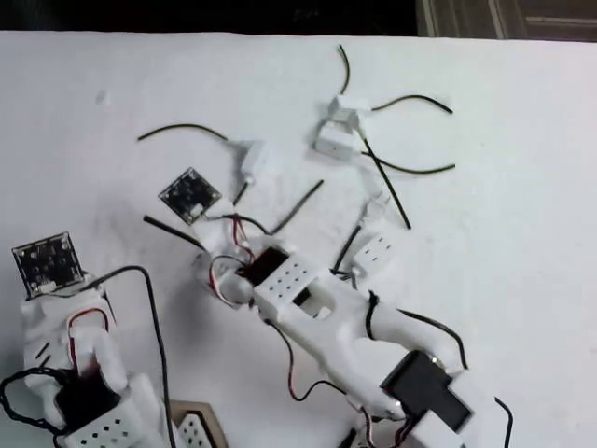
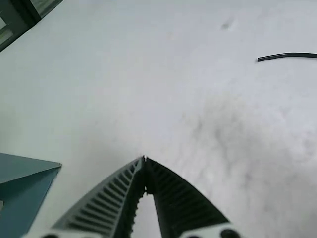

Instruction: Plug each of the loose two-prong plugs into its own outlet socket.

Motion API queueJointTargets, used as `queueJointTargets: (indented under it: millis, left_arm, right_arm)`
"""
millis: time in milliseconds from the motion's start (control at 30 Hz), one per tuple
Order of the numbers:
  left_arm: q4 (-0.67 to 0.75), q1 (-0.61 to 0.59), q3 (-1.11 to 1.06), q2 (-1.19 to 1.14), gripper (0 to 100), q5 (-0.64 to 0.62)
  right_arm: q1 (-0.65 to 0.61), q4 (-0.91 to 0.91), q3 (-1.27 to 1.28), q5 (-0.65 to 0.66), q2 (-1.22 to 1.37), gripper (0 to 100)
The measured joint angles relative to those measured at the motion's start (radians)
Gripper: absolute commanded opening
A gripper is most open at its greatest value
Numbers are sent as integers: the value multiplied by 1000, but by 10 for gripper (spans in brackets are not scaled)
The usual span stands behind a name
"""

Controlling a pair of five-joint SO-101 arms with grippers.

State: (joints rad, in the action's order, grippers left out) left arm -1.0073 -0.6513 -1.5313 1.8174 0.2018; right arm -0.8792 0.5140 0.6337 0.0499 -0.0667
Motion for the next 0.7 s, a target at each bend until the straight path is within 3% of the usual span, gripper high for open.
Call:
queueJointTargets:
  millis: [700]
  left_arm:
    - [0,0,0,0,22,0]
  right_arm:
    - [-14,63,-28,-138,21,18]
